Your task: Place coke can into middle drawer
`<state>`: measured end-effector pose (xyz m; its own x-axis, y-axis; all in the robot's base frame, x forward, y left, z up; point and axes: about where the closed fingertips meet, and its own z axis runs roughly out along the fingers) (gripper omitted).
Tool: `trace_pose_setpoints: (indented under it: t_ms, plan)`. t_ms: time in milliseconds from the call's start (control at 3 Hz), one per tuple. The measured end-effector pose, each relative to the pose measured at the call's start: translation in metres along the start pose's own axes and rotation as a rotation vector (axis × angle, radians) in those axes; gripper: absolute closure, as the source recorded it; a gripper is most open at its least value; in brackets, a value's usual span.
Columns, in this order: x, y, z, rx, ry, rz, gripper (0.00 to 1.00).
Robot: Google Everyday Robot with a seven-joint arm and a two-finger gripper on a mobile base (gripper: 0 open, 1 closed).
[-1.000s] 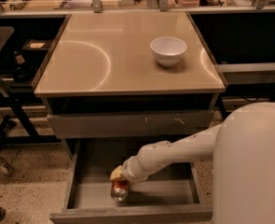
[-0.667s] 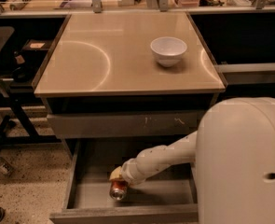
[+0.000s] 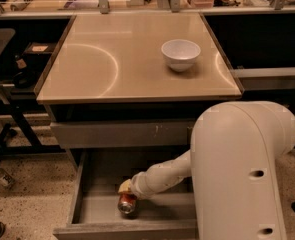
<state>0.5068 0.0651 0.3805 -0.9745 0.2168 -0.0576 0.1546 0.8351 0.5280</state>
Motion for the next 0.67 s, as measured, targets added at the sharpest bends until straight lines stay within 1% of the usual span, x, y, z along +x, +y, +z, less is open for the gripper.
trace_pose_setpoints:
  t_ms: [333,667]
  plan:
    - [-0.0003,0.0,0.0006,-0.001,-0.001,0.0,0.82]
    - [-0.0003,0.0,0.0006,-0.001,-0.001,0.0,0.59]
